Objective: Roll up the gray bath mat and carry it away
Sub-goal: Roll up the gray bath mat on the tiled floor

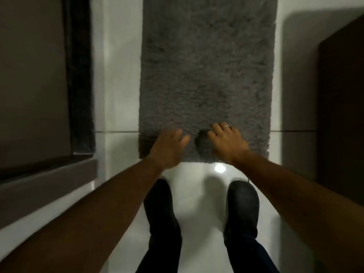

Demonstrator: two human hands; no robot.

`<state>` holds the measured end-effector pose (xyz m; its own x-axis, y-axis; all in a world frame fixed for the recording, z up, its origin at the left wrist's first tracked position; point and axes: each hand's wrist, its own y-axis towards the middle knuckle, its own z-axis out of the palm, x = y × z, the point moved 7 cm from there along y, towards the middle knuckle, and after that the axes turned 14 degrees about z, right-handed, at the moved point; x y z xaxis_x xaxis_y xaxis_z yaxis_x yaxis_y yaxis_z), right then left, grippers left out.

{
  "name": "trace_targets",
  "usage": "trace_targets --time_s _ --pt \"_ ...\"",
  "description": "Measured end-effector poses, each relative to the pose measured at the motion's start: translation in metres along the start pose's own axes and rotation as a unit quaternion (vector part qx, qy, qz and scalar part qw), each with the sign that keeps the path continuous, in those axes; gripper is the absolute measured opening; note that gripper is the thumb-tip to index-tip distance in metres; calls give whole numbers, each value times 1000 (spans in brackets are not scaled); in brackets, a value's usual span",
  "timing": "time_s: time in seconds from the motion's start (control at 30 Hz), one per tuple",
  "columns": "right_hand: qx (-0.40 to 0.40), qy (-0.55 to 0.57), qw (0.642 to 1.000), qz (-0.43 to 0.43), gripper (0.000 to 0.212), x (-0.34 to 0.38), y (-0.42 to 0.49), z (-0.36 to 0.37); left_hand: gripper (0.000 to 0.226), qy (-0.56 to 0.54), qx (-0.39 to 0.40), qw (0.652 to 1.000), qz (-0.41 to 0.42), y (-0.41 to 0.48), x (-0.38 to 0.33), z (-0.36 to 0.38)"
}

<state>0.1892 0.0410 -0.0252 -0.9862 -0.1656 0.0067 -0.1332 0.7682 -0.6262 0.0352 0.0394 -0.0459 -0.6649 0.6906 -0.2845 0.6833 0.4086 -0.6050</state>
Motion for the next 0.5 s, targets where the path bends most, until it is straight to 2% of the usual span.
trace_targets --time_s 0.17,0.27,0.4,0.5 --pt "19 -22 999 24 47 -4 8 84 88 41 48 998 -9 30 -17 85" --pt "19 -30 998 48 44 -13 8 102 94 74 33 996 -29 42 -15 101" --pt "26 -45 997 49 49 -18 4 113 92 145 44 988 -21 51 -9 103" --pt "15 -40 998 46 49 -20 4 103 70 126 26 992 -11 54 -7 93"
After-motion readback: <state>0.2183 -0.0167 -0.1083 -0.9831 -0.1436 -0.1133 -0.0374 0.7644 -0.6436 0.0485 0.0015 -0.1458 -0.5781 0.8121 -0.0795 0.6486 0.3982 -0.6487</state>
